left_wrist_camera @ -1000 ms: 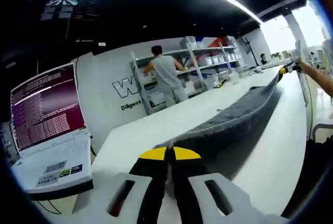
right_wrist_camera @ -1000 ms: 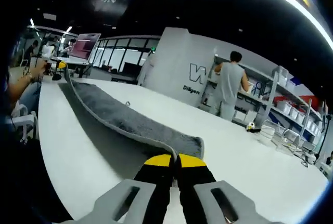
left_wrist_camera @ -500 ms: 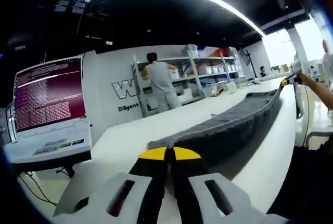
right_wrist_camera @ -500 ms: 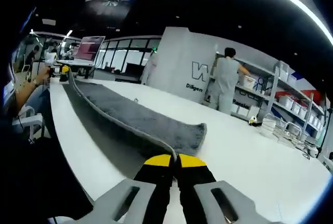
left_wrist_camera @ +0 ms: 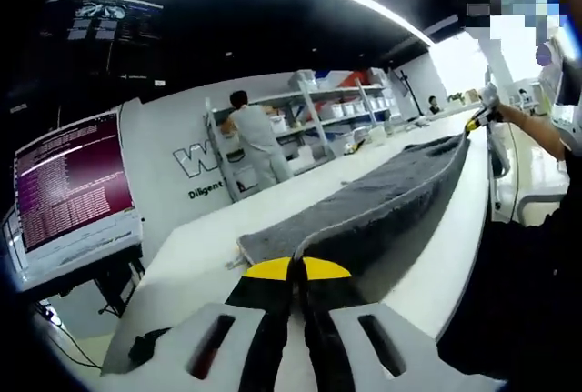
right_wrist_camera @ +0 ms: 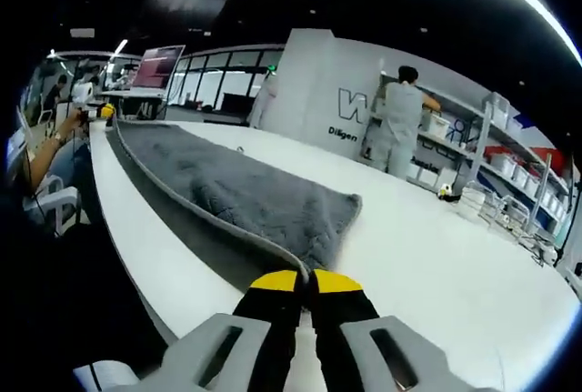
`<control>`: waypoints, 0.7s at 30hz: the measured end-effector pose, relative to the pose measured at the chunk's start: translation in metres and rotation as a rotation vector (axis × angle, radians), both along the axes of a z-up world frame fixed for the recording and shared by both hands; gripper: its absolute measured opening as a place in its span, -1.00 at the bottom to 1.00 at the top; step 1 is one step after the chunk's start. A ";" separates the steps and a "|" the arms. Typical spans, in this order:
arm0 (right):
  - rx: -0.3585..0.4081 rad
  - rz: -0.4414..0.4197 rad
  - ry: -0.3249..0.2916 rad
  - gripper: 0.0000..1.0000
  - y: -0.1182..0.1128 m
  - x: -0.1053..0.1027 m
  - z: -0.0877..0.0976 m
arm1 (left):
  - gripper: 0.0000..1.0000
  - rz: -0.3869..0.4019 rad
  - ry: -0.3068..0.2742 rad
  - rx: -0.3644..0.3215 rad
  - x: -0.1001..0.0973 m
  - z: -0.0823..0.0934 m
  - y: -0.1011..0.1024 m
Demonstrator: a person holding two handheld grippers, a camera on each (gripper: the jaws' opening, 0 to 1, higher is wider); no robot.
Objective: Open the folded towel by lifting each exposed corner and separating the folded layers until the towel lies flat within the target outline without major curled edges
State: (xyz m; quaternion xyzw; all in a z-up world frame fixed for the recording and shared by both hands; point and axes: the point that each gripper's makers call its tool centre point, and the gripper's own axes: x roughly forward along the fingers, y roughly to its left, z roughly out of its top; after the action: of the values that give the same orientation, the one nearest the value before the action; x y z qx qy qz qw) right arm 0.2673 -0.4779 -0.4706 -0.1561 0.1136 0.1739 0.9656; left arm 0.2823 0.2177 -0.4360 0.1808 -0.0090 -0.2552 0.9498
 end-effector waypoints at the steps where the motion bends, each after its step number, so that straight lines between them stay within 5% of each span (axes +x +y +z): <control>1: 0.007 -0.002 0.003 -0.98 -0.001 -0.001 -0.001 | -0.95 0.001 0.000 0.000 -0.001 -0.002 0.000; 5: 0.016 -0.005 0.018 -0.88 -0.004 -0.006 -0.005 | -0.91 -0.027 0.034 -0.023 -0.005 -0.009 -0.003; 12: -0.014 -0.014 0.026 -0.59 -0.007 -0.016 -0.006 | -0.46 -0.084 0.067 -0.048 -0.012 -0.017 -0.016; 21: 0.024 0.068 0.015 -0.07 0.010 -0.029 0.011 | 0.27 -0.193 0.011 -0.188 -0.023 0.013 -0.035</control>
State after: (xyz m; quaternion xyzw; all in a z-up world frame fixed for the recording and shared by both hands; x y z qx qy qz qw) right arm 0.2379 -0.4682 -0.4597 -0.1469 0.1134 0.2093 0.9601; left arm 0.2598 0.1830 -0.4233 0.0877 -0.0451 -0.3445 0.9336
